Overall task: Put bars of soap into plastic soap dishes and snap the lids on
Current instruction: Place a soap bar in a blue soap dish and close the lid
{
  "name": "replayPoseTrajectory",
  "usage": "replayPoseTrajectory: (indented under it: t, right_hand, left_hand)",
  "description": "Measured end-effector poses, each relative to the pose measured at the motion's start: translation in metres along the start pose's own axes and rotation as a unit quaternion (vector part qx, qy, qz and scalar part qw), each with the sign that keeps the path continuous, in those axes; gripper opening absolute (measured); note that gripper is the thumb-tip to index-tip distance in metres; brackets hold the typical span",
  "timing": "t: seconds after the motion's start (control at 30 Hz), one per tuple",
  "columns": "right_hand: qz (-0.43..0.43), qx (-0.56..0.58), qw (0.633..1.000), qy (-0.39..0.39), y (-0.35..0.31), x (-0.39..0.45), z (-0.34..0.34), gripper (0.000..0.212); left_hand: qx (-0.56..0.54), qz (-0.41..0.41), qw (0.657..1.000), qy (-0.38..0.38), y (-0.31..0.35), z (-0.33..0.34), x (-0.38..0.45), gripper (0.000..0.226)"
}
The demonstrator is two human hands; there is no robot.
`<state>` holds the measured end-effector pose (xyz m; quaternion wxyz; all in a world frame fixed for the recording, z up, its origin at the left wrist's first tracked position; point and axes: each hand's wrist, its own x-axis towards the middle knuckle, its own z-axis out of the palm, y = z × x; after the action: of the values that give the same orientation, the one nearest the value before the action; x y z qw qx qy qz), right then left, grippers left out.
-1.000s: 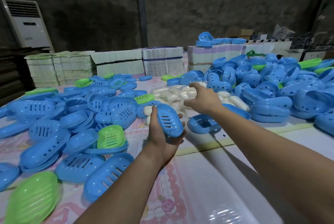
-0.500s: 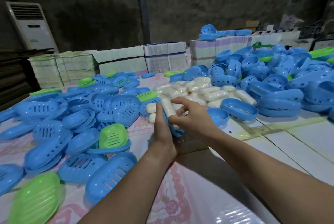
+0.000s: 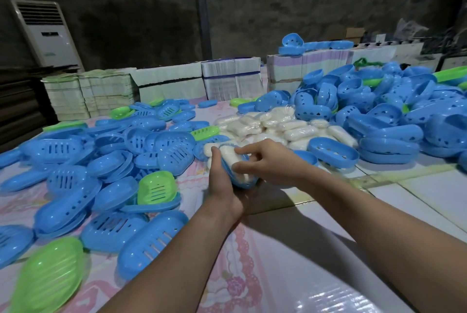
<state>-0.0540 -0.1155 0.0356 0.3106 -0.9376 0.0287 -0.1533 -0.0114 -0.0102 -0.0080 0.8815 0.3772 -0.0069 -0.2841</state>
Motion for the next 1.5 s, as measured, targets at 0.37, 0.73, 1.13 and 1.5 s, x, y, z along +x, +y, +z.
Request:
replayPoseTrajectory:
  t: [0.37,0.73,1.13,1.5]
  right_hand:
    - [0.043,-0.28,0.952,-0.12,0.065,-0.003,-0.041,0.074]
    - [0.003,0.272,0.961,0.055,0.052,-0.007,-0.039,0.074]
    - [0.068,0.106,0.985,0.115,0.034,-0.005,0.015,0.066]
    - [0.104,0.089,0.989,0.056,0.028,-0.009,0.002,0.072]
  left_hand:
    - [-0.079,-0.033,0.996,-0.009,0.003,-0.004,0.006,0.062]
    - [-0.1,-0.018,0.994,-0.026,0.002,-0.002,0.007,0.057]
    - [-0.018,-0.016,0.996,-0.089,-0.002,-0.002,0.006,0.063]
    - [-0.011,-0.027,0.997,-0.071,-0.001,-0.005,0.007,0.067]
